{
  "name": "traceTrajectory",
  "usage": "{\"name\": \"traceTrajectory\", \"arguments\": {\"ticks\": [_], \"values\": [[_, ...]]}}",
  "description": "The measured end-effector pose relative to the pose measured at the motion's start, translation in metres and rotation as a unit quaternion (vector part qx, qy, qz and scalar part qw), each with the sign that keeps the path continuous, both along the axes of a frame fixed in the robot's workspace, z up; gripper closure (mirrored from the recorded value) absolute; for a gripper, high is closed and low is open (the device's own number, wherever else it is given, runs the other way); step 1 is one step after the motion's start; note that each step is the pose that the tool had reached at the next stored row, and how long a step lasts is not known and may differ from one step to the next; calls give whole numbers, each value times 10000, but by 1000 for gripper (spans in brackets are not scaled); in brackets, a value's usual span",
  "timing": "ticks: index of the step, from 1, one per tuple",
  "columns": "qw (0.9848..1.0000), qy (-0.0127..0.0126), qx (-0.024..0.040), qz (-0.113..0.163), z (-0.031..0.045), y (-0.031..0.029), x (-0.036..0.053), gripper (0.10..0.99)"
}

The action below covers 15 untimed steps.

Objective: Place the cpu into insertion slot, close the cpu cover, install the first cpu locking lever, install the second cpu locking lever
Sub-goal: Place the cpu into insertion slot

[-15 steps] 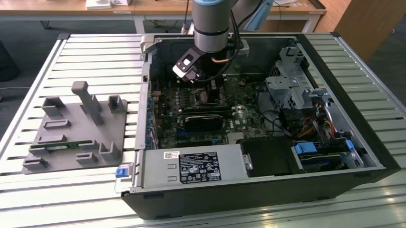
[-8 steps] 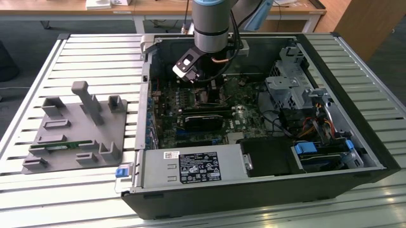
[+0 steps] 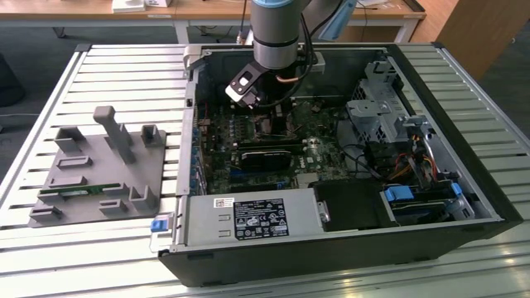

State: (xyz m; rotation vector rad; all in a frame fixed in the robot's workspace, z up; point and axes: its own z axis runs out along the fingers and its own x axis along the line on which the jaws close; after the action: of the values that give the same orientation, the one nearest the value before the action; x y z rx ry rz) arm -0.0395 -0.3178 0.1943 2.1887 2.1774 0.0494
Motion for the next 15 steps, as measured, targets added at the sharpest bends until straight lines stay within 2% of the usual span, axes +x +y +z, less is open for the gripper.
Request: {"name": "traceTrajectory", "arguments": {"ticks": [6, 15], "values": [[10000, -1, 2, 0, 0, 0, 1, 478], [10000, 0, 1, 0, 62, 0, 1, 478]]}}
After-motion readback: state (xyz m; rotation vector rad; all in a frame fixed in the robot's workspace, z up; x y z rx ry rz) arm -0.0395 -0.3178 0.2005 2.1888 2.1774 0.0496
